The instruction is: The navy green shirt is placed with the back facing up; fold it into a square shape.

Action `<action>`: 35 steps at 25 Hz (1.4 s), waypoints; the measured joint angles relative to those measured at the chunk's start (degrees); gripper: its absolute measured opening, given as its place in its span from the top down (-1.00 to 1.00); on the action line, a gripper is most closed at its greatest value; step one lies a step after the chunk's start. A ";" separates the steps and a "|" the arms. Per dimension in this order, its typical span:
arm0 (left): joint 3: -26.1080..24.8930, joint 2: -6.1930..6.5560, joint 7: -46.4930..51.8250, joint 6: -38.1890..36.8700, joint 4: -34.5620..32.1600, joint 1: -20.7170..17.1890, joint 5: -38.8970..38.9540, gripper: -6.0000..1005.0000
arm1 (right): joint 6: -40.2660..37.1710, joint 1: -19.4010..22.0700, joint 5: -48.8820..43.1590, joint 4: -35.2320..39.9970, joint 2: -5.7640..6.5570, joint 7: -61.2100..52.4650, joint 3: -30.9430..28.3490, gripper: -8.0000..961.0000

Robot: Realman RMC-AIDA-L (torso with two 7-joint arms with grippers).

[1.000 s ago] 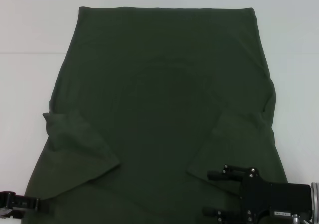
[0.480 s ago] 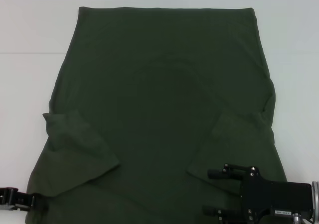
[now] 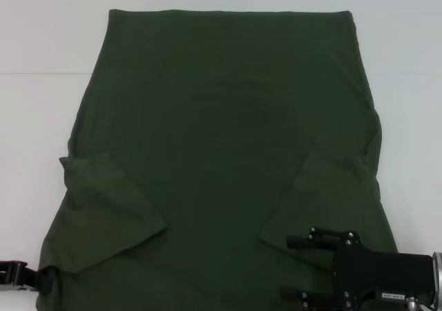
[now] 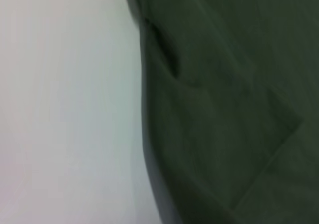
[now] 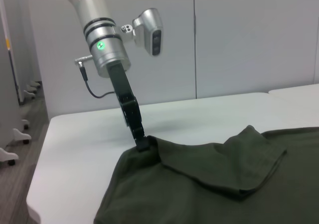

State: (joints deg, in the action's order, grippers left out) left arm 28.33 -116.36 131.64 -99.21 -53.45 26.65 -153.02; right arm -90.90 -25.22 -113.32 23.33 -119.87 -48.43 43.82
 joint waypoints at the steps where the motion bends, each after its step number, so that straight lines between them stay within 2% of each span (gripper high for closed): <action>1: 0.12 0.00 0.02 0.11 0.02 0.00 -0.01 0.54 | -0.12 0.01 0.01 0.00 0.00 -0.15 -0.06 -0.66; 2: 0.19 0.00 0.05 0.18 0.02 -0.04 -0.02 0.58 | -0.15 0.03 0.01 0.04 0.00 -0.39 -0.14 -0.66; 4: 0.23 0.04 0.09 0.17 0.03 -0.09 -0.02 0.95 | -0.18 0.07 0.02 0.13 0.04 -1.42 -0.42 -0.66; 9: 0.20 0.33 0.14 -0.10 0.18 -0.17 -0.02 0.98 | -1.85 0.16 0.04 1.47 0.24 -6.54 -2.38 -0.66; 13: 0.09 0.40 -0.02 -0.30 0.19 -0.19 0.16 0.99 | -5.09 0.86 -0.12 8.60 0.47 -21.42 -3.73 -0.66; 16: 0.07 0.56 -0.20 -0.38 0.19 -0.20 0.20 0.99 | -6.77 0.51 -2.33 15.31 1.72 -39.47 -3.33 -0.66; 22: -0.10 1.34 -0.35 -0.53 0.19 -0.31 0.28 0.99 | -15.70 -1.69 -7.03 23.82 6.52 -69.79 -4.01 -0.66; 24: -0.14 1.63 -0.39 -0.55 0.19 -0.37 0.34 0.99 | -18.59 -1.92 -7.97 27.31 7.55 -79.14 -4.27 -0.65; 28: -0.11 1.80 -0.68 -0.62 0.27 -0.37 0.41 0.99 | -21.65 -2.90 -14.64 32.49 8.70 -94.04 -5.13 -0.65; 31: -0.09 1.84 -1.06 -0.64 0.56 -0.36 0.42 0.99 | -22.75 -4.08 -21.53 33.37 9.36 -97.25 -6.52 -0.65; 35: -0.04 1.98 -1.18 -0.64 1.00 -0.30 0.43 0.99 | -22.86 -5.18 -30.04 34.28 9.51 -97.99 -7.38 -0.65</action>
State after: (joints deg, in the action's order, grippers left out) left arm 28.29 -114.38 130.47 -99.85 -52.44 26.35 -152.58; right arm -113.76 -30.40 -143.36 57.61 -110.36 -146.41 36.43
